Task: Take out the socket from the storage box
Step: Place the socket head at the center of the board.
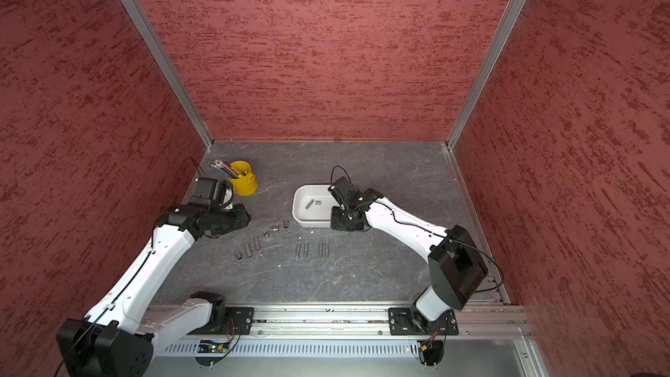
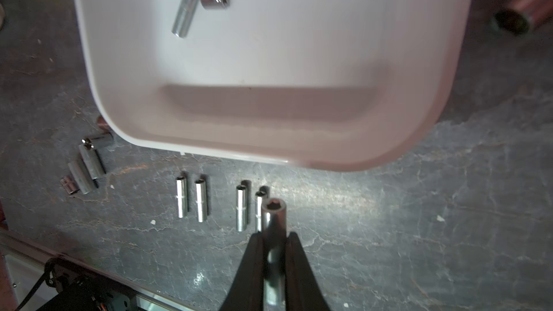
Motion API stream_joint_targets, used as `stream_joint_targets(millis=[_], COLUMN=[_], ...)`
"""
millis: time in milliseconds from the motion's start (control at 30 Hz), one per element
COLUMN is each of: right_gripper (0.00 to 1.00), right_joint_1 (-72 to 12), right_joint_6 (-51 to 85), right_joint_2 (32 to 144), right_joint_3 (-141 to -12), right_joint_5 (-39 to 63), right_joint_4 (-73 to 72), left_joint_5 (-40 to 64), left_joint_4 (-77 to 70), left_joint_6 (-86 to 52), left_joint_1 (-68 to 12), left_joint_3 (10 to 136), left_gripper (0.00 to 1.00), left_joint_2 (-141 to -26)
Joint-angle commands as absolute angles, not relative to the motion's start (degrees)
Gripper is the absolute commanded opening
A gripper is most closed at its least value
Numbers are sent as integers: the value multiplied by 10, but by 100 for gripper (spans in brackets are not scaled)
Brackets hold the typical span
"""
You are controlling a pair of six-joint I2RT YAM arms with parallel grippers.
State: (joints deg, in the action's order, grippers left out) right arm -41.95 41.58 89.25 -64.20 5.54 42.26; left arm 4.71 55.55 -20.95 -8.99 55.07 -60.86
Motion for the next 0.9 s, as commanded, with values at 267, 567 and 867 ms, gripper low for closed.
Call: stream_joint_targets(millis=[267, 567, 867], right_gripper=[9, 10, 22], right_joint_1=[-468, -470, -472], right_joint_6=[482, 487, 491], right_joint_2=[937, 970, 972], right_joint_3=[-550, -541, -529], right_joint_5=[58, 61, 57], right_joint_4=[279, 256, 254], left_joint_5=[54, 53, 53], left_joint_4=[547, 548, 547], left_joint_6=[-204, -203, -204], left_joint_1=[-87, -87, -87], left_joint_3=[544, 545, 544], left_gripper=[42, 42, 42], left_joint_2=[-608, -613, -615])
